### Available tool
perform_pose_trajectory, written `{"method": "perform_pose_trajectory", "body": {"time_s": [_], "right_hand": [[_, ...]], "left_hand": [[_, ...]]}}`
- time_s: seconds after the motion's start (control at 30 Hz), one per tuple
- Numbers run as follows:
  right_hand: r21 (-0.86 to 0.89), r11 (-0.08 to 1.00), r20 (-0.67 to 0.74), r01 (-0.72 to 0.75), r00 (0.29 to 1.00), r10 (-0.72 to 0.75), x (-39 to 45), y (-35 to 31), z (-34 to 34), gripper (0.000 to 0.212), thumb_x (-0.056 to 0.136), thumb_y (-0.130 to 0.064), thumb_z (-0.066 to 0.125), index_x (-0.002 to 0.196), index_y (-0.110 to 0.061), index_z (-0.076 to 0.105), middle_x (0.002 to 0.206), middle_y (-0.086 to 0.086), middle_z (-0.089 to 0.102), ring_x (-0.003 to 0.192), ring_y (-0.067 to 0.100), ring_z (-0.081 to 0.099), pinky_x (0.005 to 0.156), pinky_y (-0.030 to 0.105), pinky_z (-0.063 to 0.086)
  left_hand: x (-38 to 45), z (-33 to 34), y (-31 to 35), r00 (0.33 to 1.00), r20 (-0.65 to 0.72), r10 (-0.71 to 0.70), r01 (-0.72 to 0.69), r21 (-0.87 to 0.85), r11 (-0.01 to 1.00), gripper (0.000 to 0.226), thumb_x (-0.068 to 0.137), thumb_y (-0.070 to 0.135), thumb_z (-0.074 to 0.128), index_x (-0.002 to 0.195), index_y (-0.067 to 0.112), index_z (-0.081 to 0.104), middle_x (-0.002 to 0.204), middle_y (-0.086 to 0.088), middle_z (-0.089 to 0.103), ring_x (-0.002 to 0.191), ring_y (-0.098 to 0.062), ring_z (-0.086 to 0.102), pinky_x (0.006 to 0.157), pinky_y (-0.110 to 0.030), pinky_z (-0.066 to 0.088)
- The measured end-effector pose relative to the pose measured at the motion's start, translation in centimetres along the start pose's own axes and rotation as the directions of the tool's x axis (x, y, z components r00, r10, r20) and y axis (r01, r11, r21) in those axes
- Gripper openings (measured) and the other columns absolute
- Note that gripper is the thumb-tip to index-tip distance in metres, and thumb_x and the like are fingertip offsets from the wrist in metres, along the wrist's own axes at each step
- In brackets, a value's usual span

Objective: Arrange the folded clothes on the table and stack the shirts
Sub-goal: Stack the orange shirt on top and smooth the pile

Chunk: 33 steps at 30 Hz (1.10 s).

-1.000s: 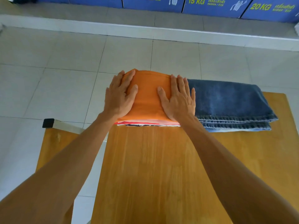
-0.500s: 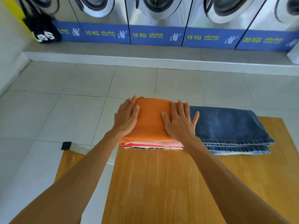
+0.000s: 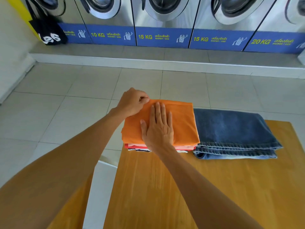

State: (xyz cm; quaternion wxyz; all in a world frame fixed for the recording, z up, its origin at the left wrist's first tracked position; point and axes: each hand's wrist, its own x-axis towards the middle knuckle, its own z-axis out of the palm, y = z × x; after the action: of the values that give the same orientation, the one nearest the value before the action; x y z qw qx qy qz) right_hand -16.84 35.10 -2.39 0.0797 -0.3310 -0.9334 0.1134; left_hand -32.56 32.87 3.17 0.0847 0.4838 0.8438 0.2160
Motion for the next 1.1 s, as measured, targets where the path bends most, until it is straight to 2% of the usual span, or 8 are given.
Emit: {"method": "perform_pose_trajectory", "body": {"time_s": [0.1, 0.2, 0.4, 0.53, 0.63, 0.77, 0.9, 1.1], "right_hand": [[-0.005, 1.0, 0.002, 0.0, 1.0, 0.0, -0.1, -0.1, 0.1, 0.075, 0.103, -0.059, 0.011, 0.161, -0.012, 0.005, 0.168, 0.007, 0.003, 0.155, 0.027, -0.005, 0.124, 0.05, 0.003], [-0.003, 1.0, 0.001, -0.006, 1.0, 0.006, -0.3, 0.0, 0.2, 0.075, 0.103, -0.059, 0.012, 0.161, -0.013, 0.007, 0.168, 0.007, 0.004, 0.155, 0.027, -0.003, 0.123, 0.051, 0.004], [-0.007, 1.0, 0.009, -0.01, 1.0, 0.01, -0.2, 0.0, 0.3, 0.076, 0.102, -0.061, 0.01, 0.161, -0.013, 0.007, 0.168, 0.006, 0.004, 0.155, 0.027, -0.004, 0.124, 0.051, 0.001], [-0.017, 1.0, 0.026, -0.008, 1.0, 0.009, 0.0, -0.3, 0.0, 0.076, 0.102, -0.06, 0.011, 0.161, -0.012, 0.009, 0.168, 0.007, 0.006, 0.155, 0.027, -0.002, 0.124, 0.051, 0.001], [0.001, 0.999, -0.023, -0.033, 0.999, 0.033, -0.3, -0.2, -1.0, 0.076, 0.102, -0.061, 0.012, 0.16, -0.01, 0.017, 0.167, 0.008, 0.012, 0.155, 0.027, 0.002, 0.124, 0.051, 0.003], [0.014, 0.986, -0.078, -0.165, 0.983, 0.166, -1.0, 1.6, -2.5, 0.075, 0.103, -0.058, 0.014, 0.159, -0.008, 0.019, 0.167, 0.009, 0.012, 0.155, 0.025, 0.001, 0.125, 0.049, 0.002], [0.003, 0.962, -0.049, -0.271, 0.961, 0.271, -1.5, 5.2, -3.5, 0.072, 0.104, -0.054, 0.014, 0.159, -0.007, 0.016, 0.168, 0.01, 0.008, 0.155, 0.024, -0.003, 0.125, 0.048, -0.001], [0.08, 0.94, -0.059, -0.333, 0.939, 0.337, -2.1, 8.7, -4.4, 0.071, 0.104, -0.054, 0.017, 0.159, -0.009, 0.018, 0.168, 0.007, 0.009, 0.155, 0.023, -0.002, 0.125, 0.046, 0.001]], "left_hand": [[0.4, 0.3, -0.2, 0.993, 0.015, -0.118, 0.119, -0.097, 0.988, 0.025, 0.1, 0.028, 0.051, 0.105, 0.013, 0.071, 0.106, -0.001, 0.072, 0.096, -0.017, 0.064, 0.09, -0.034, 0.05], [1.0, 1.3, -0.7, 0.971, 0.061, -0.23, 0.237, -0.132, 0.963, 0.025, 0.099, 0.035, 0.054, 0.105, 0.018, 0.072, 0.108, -0.001, 0.072, 0.101, -0.021, 0.065, 0.097, -0.044, 0.049], [1.3, 0.6, -0.7, 0.946, 0.187, -0.263, 0.309, -0.285, 0.907, 0.047, 0.094, 0.058, 0.05, 0.111, 0.021, 0.074, 0.107, 0.002, 0.071, 0.097, -0.02, 0.064, 0.086, -0.035, 0.046], [2.1, 0.5, -1.1, 0.956, 0.212, -0.204, 0.227, -0.09, 0.97, 0.042, 0.092, 0.056, 0.056, 0.11, 0.023, 0.075, 0.116, 0.002, 0.072, 0.106, -0.024, 0.063, 0.103, -0.048, 0.042], [3.3, 0.9, 0.1, 0.972, 0.158, -0.176, 0.181, -0.014, 0.983, 0.044, 0.097, 0.051, 0.048, 0.099, 0.018, 0.076, 0.101, -0.004, 0.075, 0.096, -0.024, 0.066, 0.094, -0.039, 0.035], [4.4, 1.7, 3.6, 0.976, 0.216, -0.02, 0.031, -0.048, 0.998, 0.043, 0.093, 0.058, 0.05, 0.075, 0.025, 0.071, 0.078, 0.006, 0.071, 0.077, -0.013, 0.064, 0.095, -0.042, 0.04], [5.1, 2.2, 5.0, 0.952, 0.302, 0.06, -0.06, -0.008, 0.998, 0.032, 0.088, 0.053, 0.064, 0.102, 0.028, 0.078, 0.106, 0.008, 0.075, 0.099, -0.015, 0.066, 0.1, -0.042, 0.043], [6.3, 2.8, 4.9, 0.955, 0.294, 0.042, -0.044, 0.002, 0.999, 0.032, 0.095, 0.046, 0.053, 0.089, 0.022, 0.074, 0.102, 0.003, 0.075, 0.09, -0.017, 0.068, 0.092, -0.042, 0.053]]}}
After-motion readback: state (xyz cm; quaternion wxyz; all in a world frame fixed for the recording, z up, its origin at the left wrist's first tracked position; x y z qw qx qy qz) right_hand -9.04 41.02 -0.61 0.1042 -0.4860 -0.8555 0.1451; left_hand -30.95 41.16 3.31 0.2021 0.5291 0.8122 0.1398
